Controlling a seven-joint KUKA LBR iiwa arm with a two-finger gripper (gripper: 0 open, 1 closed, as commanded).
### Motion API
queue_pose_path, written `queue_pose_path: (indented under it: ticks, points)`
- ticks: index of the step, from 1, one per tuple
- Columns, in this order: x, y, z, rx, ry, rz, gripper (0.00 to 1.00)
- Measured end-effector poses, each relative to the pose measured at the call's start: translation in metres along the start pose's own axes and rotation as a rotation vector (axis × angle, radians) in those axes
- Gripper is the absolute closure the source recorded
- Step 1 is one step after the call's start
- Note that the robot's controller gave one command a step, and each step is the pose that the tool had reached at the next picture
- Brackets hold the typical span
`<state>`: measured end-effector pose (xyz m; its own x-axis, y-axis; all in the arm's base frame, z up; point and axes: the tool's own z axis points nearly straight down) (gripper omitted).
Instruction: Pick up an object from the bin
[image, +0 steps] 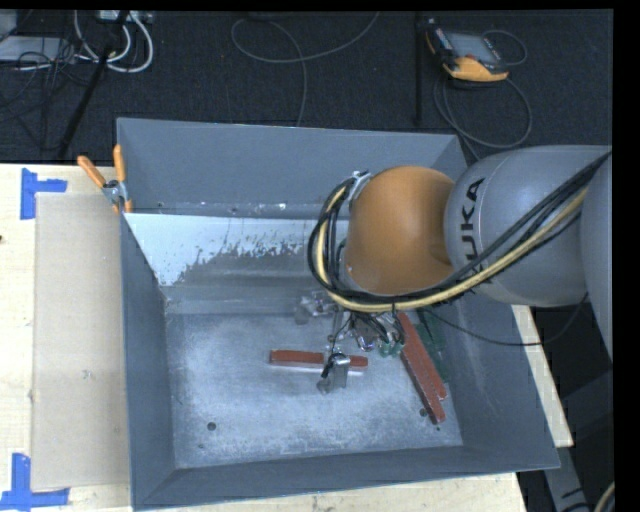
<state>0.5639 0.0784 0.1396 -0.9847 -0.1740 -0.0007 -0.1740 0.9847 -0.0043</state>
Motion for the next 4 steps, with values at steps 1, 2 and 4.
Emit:
queue_pose_path:
  ticks: [1, 2, 4]
  points:
    - [-0.0113, -0.0016, 0.0747, -0.005, 0.007, -0.021, 0.00]
    - [-0.0129, -0.0023, 0.0698, -0.005, 0.001, -0.016, 1.00]
    - [-0.0130, -0.0025, 0.0699, -0.005, 0.001, -0.014, 1.00]
